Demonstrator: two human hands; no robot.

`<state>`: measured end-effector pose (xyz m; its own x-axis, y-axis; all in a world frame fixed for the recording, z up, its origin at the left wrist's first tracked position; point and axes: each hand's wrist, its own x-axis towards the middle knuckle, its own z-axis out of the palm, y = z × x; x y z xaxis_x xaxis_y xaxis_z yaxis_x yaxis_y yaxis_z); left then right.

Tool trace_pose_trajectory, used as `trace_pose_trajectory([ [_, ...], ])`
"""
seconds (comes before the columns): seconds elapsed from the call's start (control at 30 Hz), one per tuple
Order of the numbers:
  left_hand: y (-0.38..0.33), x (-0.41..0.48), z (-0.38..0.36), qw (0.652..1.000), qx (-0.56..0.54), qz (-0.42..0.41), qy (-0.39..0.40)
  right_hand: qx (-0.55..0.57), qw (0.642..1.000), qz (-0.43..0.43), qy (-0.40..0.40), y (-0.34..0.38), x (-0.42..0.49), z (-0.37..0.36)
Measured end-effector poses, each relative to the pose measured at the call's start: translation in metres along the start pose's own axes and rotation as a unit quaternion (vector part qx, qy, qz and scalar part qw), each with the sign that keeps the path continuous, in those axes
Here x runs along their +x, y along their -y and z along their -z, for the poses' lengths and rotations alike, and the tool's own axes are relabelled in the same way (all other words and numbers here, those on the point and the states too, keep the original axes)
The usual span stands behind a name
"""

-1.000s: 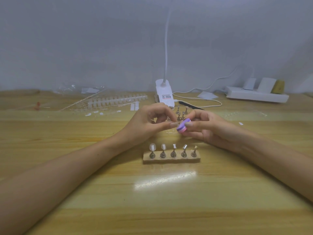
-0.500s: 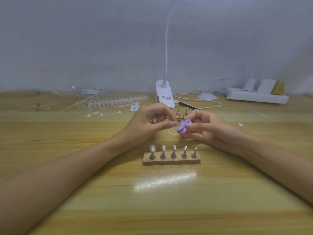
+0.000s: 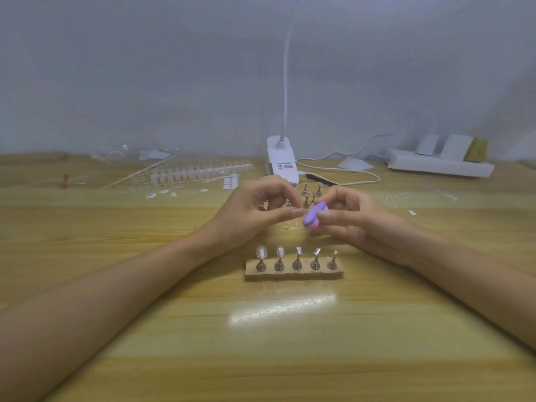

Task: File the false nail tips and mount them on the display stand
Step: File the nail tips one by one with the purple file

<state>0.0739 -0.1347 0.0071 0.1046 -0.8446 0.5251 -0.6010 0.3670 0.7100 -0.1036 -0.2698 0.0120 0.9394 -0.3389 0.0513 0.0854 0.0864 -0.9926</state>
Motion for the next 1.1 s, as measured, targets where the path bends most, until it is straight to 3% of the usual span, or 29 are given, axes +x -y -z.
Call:
trace_pose_trajectory([
  [0.07, -0.0011, -0.0003, 0.0001, 1.0, 0.003, -0.003, 0.006, -0.021, 0.999, -0.009, 0.032, 0.0002, -0.0007, -0.0027],
  [0.2, -0.0024, 0.0, -0.0004, 1.0, 0.0, -0.004, 0.012, 0.012, 0.999, 0.006, -0.037, -0.0002, 0.0006, -0.0014],
  [0.3, -0.0034, -0.0006, -0.0001, 1.0, 0.005, -0.004, 0.012, -0.025, 0.999, -0.009, 0.028, -0.0001, -0.0005, -0.0036],
  [0.43, -0.004, -0.0006, 0.0001, 1.0, 0.006, -0.003, 0.006, -0.002, 0.999, 0.01, -0.031, -0.0006, 0.0006, -0.0023],
  [0.53, -0.0041, -0.0008, 0.0002, 1.0, 0.013, -0.001, 0.012, -0.042, 0.999, -0.001, 0.023, -0.0016, 0.0002, -0.0042],
  [0.63, -0.0045, -0.001, -0.0011, 1.0, 0.015, -0.004, 0.025, -0.012, 1.0, 0.013, -0.02, -0.002, 0.0005, -0.0022],
  [0.77, -0.0042, -0.0004, -0.0006, 1.0, 0.014, 0.001, 0.017, -0.036, 0.999, -0.005, 0.023, -0.0023, 0.0004, -0.0027],
  [0.87, -0.0046, -0.0015, -0.0011, 1.0, 0.006, 0.002, 0.026, 0.004, 1.0, 0.002, -0.029, -0.0014, 0.0018, 0.0011],
  [1.1, -0.0046, -0.0016, 0.0, 1.0, 0.009, -0.001, 0.008, -0.024, 0.999, -0.017, 0.011, -0.0009, 0.0015, 0.0006],
])
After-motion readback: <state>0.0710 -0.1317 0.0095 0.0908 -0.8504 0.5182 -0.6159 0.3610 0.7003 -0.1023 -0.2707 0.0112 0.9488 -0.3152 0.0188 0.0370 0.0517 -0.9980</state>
